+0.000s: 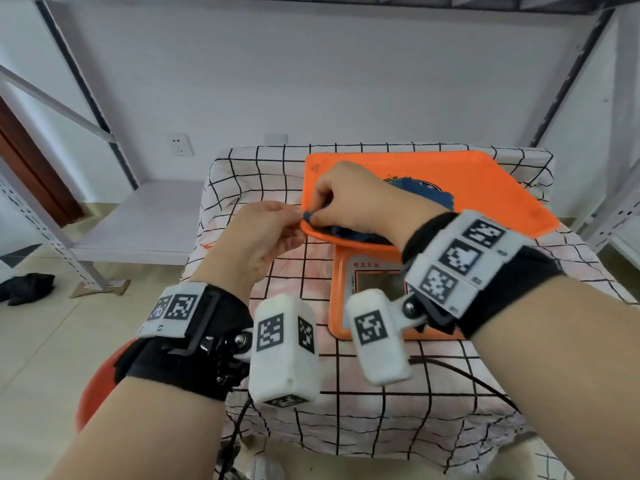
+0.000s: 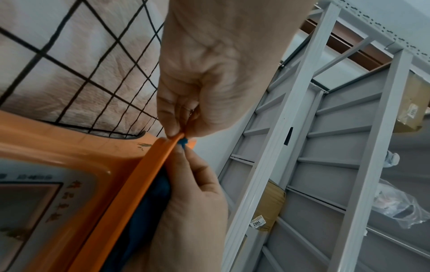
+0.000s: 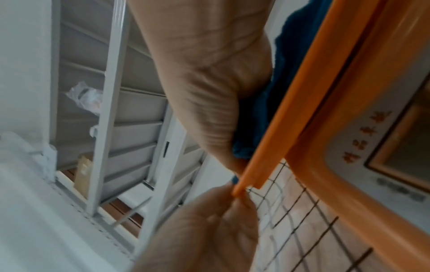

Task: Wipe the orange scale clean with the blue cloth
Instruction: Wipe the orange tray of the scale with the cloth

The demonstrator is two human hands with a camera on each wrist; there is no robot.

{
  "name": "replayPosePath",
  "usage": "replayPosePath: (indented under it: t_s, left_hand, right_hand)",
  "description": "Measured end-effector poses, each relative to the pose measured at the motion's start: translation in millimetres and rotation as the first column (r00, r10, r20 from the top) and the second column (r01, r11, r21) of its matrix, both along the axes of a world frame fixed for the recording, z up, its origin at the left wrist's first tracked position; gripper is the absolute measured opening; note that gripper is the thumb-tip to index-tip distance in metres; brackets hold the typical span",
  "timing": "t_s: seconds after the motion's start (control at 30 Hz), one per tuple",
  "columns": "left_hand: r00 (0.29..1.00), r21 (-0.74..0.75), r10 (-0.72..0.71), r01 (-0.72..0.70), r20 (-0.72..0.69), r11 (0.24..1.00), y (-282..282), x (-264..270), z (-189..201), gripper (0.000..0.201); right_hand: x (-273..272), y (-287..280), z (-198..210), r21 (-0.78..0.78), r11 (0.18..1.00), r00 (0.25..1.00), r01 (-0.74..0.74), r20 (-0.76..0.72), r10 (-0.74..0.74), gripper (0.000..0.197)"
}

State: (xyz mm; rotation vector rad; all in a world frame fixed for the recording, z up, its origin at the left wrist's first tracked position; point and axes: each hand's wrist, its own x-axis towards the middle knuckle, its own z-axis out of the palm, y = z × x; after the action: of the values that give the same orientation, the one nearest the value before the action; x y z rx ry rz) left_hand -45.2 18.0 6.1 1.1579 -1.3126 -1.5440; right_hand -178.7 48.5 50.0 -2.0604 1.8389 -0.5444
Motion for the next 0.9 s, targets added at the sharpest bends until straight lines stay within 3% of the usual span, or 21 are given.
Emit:
replayPosePath:
  t_s: [0.1, 0.3, 0.43, 0.53, 0.73, 0.9]
  left_hand:
    - [1.000, -0.008, 0.000, 0.000, -0.001, 1.000, 2, 0, 1, 0.017]
    - [0.999, -0.027, -0.004, 0.005, 0.047, 1.000, 1, 1, 2, 0.014]
    - [0.999, -0.043, 0.003, -0.001, 0.049, 0.999, 3, 0, 1, 0.016]
    - [0.998, -0.049, 0.006, -0.003, 0.060, 0.999, 2, -1, 1, 0.017]
    - [0.998, -0.037, -0.001, 0.003, 0.055, 0.999, 1, 0, 0, 0.017]
    - [0.998, -0.031, 0.019, -0.018, 0.055, 0.999, 1, -1, -2, 0.015]
  right_hand:
    - [2, -6, -2, -0.061, 0.998, 0.998, 0.025, -0.056, -0.028, 0.012]
    - [-8, 8, 3, 0.076, 0.994, 0.997, -0.072, 0.031, 0.070, 0.009]
    - [-2, -9, 2, -0.023, 1.000, 0.995, -0.013, -0.100, 0.011, 0.013]
    - [-2, -12, -3, -0.074, 0.996, 0.993, 0.047, -0.109, -0.055, 0.013]
    - [-10, 16, 7, 0.089, 0.991, 0.994, -0.099, -0.031, 0.102, 0.013]
    - [2, -8, 0, -0.073, 0.997, 0.984, -0.024, -0.177, 0.010, 0.016]
